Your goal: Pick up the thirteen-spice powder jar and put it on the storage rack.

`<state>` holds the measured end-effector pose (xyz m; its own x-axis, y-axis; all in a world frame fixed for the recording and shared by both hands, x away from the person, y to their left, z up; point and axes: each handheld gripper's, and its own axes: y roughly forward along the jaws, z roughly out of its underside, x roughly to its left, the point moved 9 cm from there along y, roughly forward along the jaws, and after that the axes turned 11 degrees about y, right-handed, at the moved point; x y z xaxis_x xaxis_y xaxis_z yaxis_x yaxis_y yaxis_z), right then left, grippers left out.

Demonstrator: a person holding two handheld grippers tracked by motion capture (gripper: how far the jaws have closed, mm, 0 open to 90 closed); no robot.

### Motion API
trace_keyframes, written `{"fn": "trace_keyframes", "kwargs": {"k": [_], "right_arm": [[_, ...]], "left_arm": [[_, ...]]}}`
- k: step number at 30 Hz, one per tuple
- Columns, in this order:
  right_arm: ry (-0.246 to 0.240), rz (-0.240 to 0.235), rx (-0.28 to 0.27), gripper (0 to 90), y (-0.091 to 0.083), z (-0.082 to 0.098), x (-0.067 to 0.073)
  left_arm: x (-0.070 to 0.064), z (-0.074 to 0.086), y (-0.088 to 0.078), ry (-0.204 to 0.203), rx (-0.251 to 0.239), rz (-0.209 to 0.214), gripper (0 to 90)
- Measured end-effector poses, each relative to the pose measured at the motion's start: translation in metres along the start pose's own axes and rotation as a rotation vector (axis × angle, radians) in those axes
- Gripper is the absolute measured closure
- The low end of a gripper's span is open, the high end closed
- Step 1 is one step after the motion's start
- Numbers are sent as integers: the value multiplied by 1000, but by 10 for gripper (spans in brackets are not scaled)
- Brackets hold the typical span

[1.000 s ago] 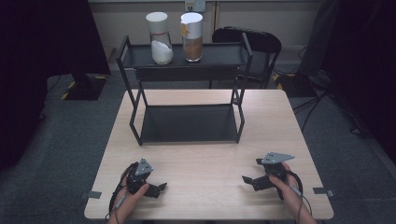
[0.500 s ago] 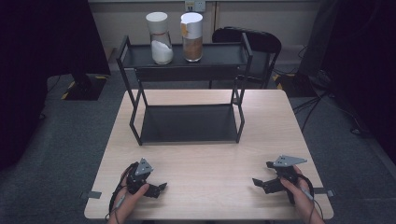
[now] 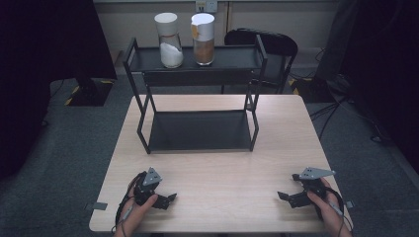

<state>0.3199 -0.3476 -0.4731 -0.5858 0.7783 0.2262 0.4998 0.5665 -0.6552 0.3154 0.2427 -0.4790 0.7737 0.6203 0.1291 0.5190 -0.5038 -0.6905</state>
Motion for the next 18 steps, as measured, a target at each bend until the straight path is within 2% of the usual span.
{"fn": "trace_keyframes", "kwargs": {"k": [2,6,9,11,14,18], "right_arm": [[-17,3,21,8,-1,0,-2],[-29,19,29,7,-5,2,-6],[-64,36,38,0,-6,3,-6],[-108,43,53,0,-5,3,-3],[-107,43,53,0,-5,3,-3],[-97,53,51,0,-6,4,-2]], "left_arm": [[0,0,0,0,0,0,0],[0,0,0,0,0,0,0],[0,0,0,0,0,0,0],[0,0,0,0,0,0,0],[0,0,0,0,1,-1,0],[-1,1,-2,-20,6,-20,0]]}}
